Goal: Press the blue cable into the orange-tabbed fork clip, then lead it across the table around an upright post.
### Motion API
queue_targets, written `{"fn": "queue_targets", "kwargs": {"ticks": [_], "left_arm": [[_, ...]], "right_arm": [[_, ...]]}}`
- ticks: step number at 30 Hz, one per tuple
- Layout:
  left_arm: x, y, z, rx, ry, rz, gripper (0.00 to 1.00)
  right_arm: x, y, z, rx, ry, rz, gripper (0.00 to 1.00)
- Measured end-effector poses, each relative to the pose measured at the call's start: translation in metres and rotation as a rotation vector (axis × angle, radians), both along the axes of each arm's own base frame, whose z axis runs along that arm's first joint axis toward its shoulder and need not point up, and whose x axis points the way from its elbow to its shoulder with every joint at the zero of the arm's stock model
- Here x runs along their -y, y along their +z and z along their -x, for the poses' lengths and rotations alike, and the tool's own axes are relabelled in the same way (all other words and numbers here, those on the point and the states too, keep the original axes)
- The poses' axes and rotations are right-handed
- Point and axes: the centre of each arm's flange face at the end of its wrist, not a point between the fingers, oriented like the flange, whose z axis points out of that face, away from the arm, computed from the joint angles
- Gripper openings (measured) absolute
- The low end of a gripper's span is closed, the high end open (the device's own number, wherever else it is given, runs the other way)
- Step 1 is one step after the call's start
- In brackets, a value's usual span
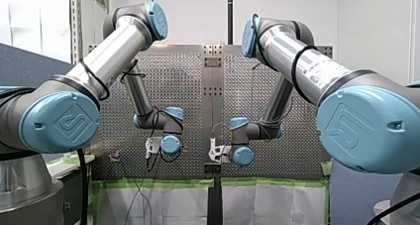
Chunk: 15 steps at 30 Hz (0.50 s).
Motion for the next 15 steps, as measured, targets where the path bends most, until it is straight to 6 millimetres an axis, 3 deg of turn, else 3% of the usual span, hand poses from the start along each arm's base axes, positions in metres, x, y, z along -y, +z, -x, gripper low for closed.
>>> {"fn": "queue_targets", "kwargs": {"ticks": [10,15], "left_arm": [[0.001,0.001,0.003,-0.026,-0.008,-0.018,0.0],[0.006,0.019,0.006,-0.028,-0.016,-0.018,0.0]], "right_arm": [[0.003,0.003,-0.001,-0.007,-0.007,0.005,0.0],[0.011,0.017,-0.001,-0.053,-0.046,0.021,0.0]]}}
